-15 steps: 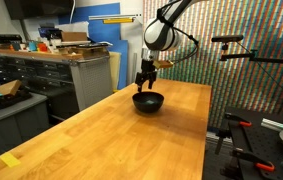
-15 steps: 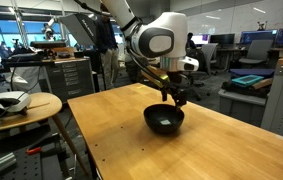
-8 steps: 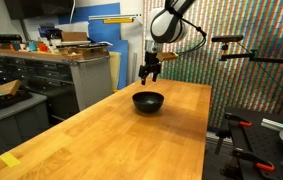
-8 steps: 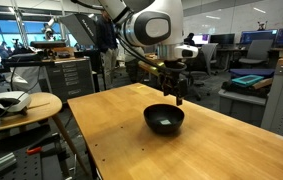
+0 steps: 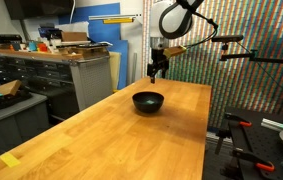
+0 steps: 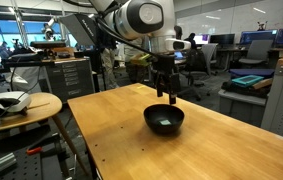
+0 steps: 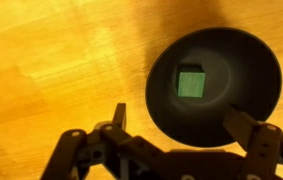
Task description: Put the green block into the black bowl
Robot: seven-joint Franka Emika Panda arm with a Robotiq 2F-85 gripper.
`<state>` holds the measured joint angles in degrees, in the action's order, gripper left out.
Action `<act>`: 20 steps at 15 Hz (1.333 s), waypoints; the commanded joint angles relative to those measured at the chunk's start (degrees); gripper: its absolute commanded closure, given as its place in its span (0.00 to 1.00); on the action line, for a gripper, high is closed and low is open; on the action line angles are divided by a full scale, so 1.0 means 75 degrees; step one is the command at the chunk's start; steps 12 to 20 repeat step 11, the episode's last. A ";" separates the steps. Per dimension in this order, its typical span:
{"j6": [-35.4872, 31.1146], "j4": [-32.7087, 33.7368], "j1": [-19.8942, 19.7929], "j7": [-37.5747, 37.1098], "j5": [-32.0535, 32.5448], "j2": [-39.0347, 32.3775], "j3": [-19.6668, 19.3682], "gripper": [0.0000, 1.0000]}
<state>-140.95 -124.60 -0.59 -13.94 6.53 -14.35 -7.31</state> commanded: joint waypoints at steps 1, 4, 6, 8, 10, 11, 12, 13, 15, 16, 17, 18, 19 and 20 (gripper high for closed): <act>0.0645 -0.0318 -0.0017 -0.0036 0.0013 0.0740 0.0058 0.00; 0.1535 -0.0329 -0.0096 0.0201 -0.0282 0.1128 0.0173 0.00; 0.1264 -0.0142 -0.0094 0.0022 -0.0098 0.0745 0.0157 0.00; 0.1399 -0.0185 -0.0099 0.0023 -0.0125 0.0895 0.0184 0.00; 0.1403 -0.0235 -0.0101 0.0024 -0.0130 0.0930 0.0187 0.00; 0.1403 -0.0247 -0.0100 0.0024 -0.0131 0.0930 0.0188 0.00; 0.1403 -0.0247 -0.0100 0.0024 -0.0131 0.0930 0.0188 0.00; 0.1403 -0.0247 -0.0100 0.0024 -0.0131 0.0930 0.0188 0.00; 0.1403 -0.0247 -0.0100 0.0024 -0.0131 0.0930 0.0188 0.00; 0.1403 -0.0247 -0.0100 0.0024 -0.0131 0.0930 0.0188 0.00; 0.1403 -0.0247 -0.0100 0.0024 -0.0131 0.0930 0.0188 0.00; 0.1403 -0.0247 -0.0100 0.0024 -0.0131 0.0930 0.0188 0.00; 0.1403 -0.0247 -0.0100 0.0024 -0.0131 0.0930 0.0188 0.00; 0.1403 -0.0247 -0.0100 0.0024 -0.0131 0.0930 0.0188 0.00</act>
